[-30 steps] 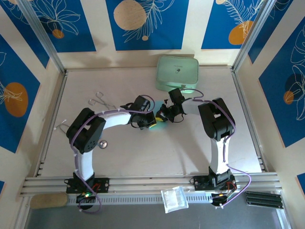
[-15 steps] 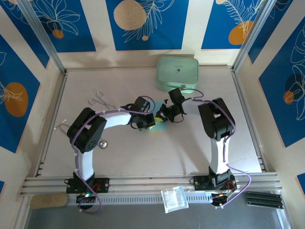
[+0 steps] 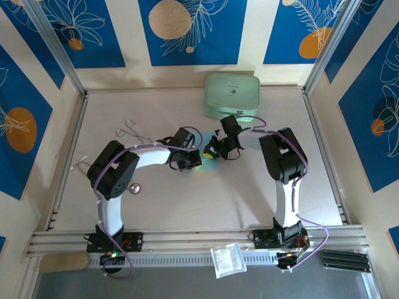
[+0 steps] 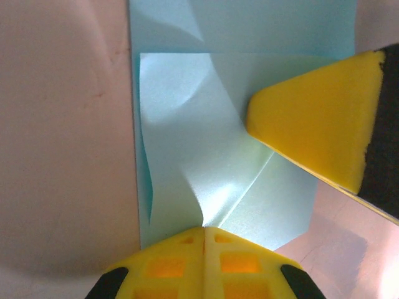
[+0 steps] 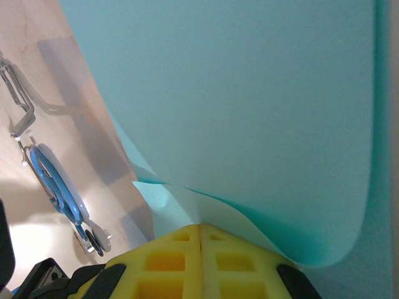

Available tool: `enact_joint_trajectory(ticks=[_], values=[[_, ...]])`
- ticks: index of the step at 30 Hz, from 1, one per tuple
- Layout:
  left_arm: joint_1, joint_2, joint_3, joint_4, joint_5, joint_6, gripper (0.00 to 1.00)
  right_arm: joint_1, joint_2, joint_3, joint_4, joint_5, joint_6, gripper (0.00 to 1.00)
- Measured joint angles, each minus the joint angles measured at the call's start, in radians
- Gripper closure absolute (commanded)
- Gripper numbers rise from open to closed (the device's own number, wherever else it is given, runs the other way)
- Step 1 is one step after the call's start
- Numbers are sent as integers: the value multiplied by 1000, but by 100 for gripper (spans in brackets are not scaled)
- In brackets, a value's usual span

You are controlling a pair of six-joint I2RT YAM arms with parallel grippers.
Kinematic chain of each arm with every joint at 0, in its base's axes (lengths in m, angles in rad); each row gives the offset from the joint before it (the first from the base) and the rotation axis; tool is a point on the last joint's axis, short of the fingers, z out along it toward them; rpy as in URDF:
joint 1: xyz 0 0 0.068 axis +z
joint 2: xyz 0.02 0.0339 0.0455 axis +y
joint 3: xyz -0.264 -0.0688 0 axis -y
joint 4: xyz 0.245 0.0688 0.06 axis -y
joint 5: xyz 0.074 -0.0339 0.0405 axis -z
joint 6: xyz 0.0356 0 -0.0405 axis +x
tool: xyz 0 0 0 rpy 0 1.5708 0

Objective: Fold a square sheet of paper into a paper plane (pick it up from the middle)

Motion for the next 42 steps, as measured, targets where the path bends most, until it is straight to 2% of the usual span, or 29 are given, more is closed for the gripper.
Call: enact_joint_trajectory(ticks=[13,27,37,42], values=[[16,-82,-155,127,19,77,96,0,0,5,-41,-19,-1,100],[29,-192,-209,19,20,92,95,0,2,11,-53,-18,-8,100],[29,-118,-134,152,60,-7,96,0,4,18,-62,-17,-8,100],[29,-81,-119,149,60,-12,97,0,6,24,-70,-18,-11,100]])
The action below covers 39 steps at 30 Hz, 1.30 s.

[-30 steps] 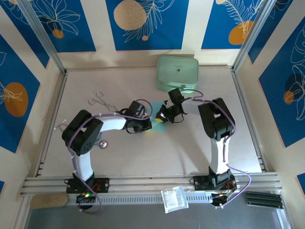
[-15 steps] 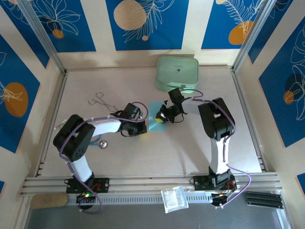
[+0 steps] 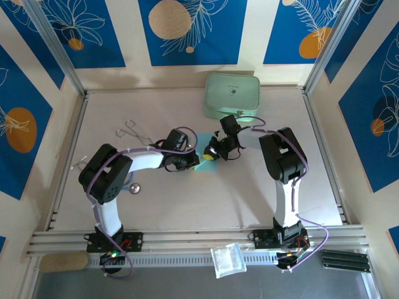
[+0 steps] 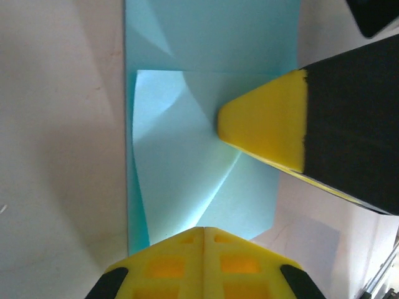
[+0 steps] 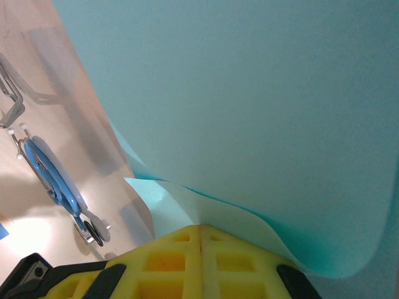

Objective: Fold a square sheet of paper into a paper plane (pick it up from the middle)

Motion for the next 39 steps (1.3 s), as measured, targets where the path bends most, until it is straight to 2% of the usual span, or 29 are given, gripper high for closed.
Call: enact_joint_trajectory(ticks=[7,19,26,39], values=[[0,16,5,-40,-40,0,100,0,1,6,-8,1,-1,100],[0,30,24,-70,-45,-19,100,-5,-14,96,-59,11,-74,100],[0,30,26,-75,-50,-23,100,15,-84,37,-50,8,-87,100],[0,30,27,-76,-52,-34,100,47,-26,11,-35,-2,-87,100]])
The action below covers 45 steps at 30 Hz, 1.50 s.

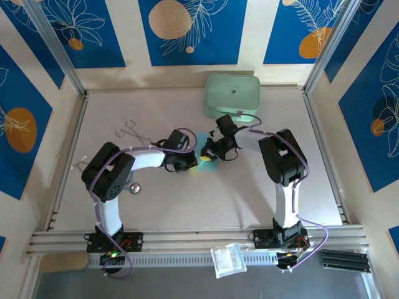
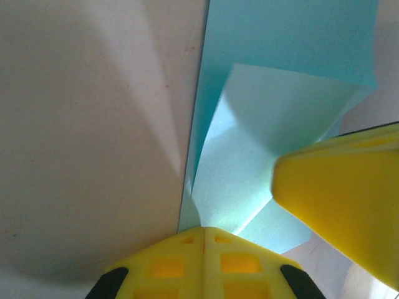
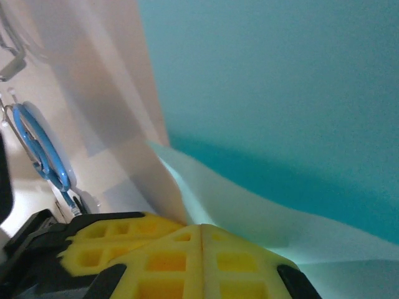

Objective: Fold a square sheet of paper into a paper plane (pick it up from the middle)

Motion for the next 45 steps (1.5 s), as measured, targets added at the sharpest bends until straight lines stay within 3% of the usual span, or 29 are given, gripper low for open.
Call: enact_joint_trajectory(ticks=[7,14,25,45], values=[[0,0,8,-14,1,-8,100,0,26,0,11,-5,0,100],[0,-12,7,27,26,-30,91,0,28,0,19,-4,0,100],[0,-16,-35,42,26,-57,100,-4,33,0,35,-13,-2,100],[3,-16,-44,51,26,-124,100,18,-3,-33,27,5,-109,100]])
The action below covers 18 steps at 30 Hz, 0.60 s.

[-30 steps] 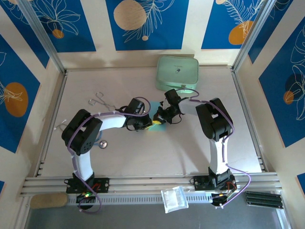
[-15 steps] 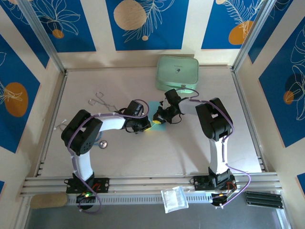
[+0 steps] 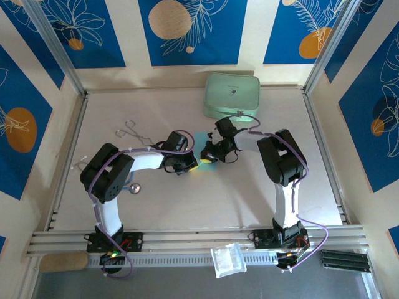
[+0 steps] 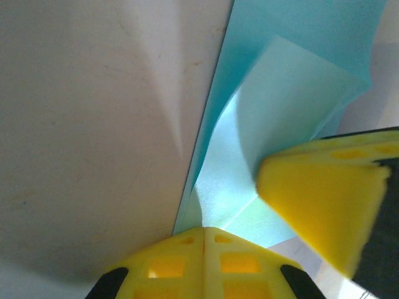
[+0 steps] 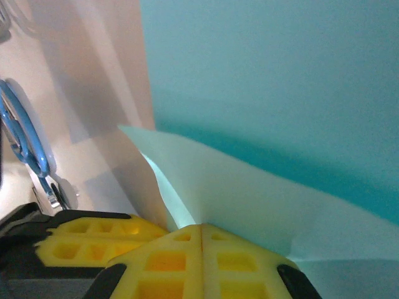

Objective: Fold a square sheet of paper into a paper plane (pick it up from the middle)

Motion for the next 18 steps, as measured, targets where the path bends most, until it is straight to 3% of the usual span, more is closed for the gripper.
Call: enact_joint_trajectory(ticks=[18], values=[[0,0,0,-2,-3,-3,100,3,10,12,-41,2,-48,100]])
